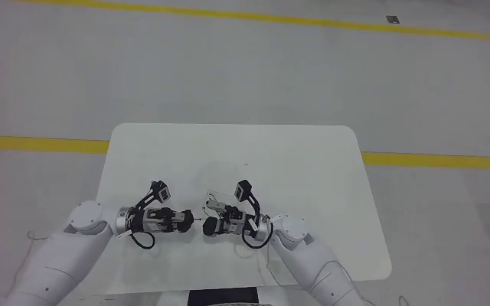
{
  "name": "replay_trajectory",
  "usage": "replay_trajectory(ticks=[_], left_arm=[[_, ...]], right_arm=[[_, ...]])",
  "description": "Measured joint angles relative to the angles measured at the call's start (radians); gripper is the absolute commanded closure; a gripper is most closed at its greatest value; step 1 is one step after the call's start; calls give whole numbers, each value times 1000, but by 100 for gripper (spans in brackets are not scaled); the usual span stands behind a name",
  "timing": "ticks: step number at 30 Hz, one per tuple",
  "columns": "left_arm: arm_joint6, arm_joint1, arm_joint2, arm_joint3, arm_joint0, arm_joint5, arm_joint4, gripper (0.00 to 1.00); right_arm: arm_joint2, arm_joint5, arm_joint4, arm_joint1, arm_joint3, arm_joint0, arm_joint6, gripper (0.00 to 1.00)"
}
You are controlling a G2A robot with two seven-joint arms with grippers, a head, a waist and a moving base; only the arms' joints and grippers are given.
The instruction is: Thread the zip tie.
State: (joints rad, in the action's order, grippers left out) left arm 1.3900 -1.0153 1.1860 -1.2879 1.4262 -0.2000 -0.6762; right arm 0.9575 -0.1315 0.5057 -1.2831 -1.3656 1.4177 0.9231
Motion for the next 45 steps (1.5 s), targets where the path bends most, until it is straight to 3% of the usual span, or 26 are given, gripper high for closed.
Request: replay_trajectory(ticks=[3, 8, 45], left_arm=[[0, 0, 0, 0, 0, 0, 0, 100], [0, 0, 0, 0, 0, 0, 0, 100], [0, 0, 0, 0, 0, 0, 0, 100]], right_arm=[[-1, -9, -6, 2, 8, -1, 6, 67], [-6, -35, 0, 3, 14, 1, 18, 76], [-46, -63, 24, 6, 39, -29, 40, 90]])
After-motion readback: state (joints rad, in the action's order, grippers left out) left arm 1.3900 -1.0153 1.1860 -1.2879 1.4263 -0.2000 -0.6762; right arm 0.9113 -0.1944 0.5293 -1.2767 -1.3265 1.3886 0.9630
